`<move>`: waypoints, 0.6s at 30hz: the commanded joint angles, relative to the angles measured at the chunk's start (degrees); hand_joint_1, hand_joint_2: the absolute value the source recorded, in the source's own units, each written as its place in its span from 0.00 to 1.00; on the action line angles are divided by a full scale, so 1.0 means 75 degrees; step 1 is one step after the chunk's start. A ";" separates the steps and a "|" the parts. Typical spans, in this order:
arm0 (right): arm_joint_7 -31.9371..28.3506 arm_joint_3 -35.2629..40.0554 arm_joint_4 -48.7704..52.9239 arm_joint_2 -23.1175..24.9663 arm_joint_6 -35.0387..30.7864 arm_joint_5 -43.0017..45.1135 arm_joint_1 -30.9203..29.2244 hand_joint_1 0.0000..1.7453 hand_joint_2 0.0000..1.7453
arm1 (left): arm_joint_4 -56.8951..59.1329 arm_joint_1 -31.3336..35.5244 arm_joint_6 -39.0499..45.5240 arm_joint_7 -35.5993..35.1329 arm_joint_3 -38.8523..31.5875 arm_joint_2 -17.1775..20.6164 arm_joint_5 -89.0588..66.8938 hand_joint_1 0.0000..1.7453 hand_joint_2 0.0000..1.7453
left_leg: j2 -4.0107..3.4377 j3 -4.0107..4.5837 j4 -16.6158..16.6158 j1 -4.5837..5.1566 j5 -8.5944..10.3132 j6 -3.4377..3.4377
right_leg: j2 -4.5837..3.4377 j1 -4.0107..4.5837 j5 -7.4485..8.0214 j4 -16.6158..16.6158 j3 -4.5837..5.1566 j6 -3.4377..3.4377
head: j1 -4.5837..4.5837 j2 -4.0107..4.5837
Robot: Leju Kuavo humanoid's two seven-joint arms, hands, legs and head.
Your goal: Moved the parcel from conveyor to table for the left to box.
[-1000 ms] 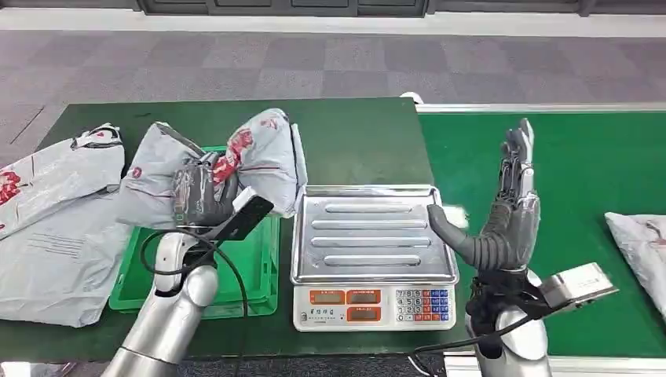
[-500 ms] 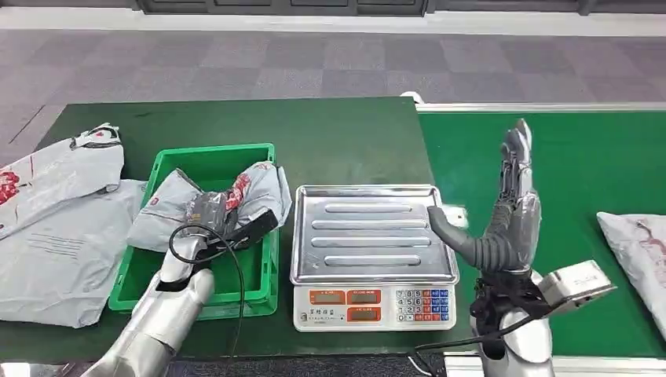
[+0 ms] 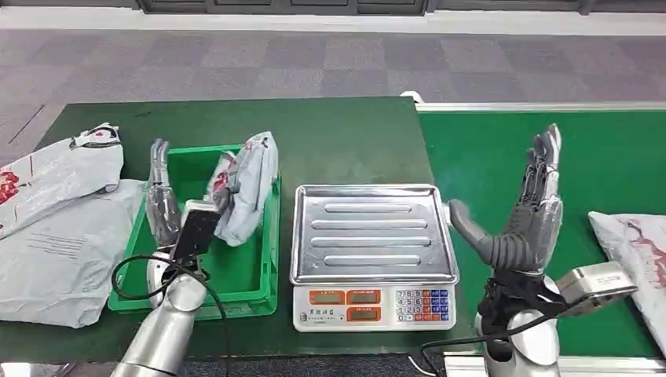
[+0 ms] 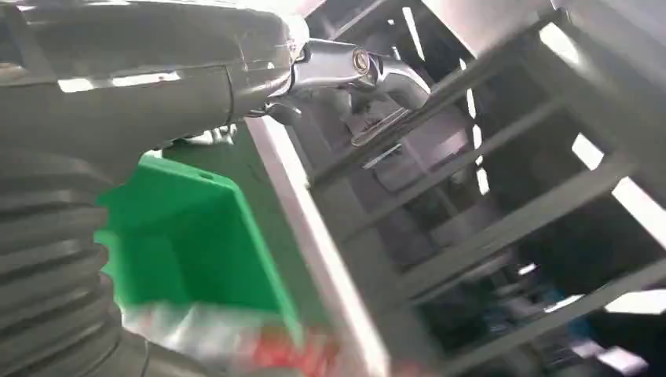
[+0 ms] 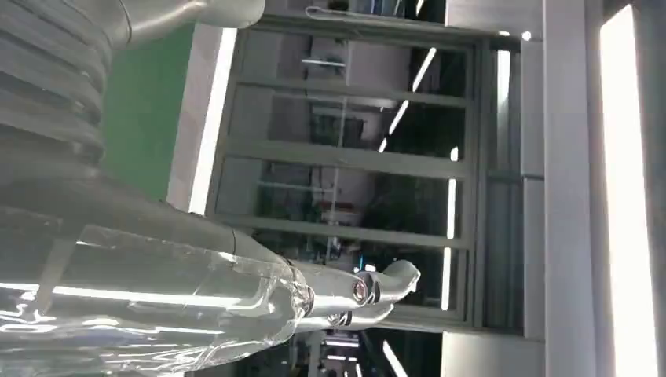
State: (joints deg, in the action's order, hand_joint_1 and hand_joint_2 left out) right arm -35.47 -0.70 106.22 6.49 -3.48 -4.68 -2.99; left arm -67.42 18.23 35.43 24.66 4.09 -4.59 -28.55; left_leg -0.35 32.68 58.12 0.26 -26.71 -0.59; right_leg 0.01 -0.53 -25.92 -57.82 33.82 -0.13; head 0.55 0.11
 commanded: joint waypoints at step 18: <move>0.0038 -0.0313 -0.0306 -0.0249 -0.0255 0.0047 0.0067 0.00 1.00 | -0.0475 -0.0391 0.0608 0.1202 -0.0384 -0.0508 0.0539 0.00 1.00 | 0.0010 -0.0001 -0.0007 -0.0004 0.0003 -0.0003 | 0.0007 0.0004 0.0003 0.0013 -0.0003 0.0002 | 0.0003 0.0000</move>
State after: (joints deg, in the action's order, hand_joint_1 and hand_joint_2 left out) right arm -36.06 -1.68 106.25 5.51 -5.53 -4.09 -0.77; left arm -75.23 13.09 39.74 29.17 4.11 -5.95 -24.12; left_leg -0.37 32.69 58.12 0.26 -26.71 -0.59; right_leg -0.01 -0.52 -25.91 -57.82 33.86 -0.14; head 0.57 0.11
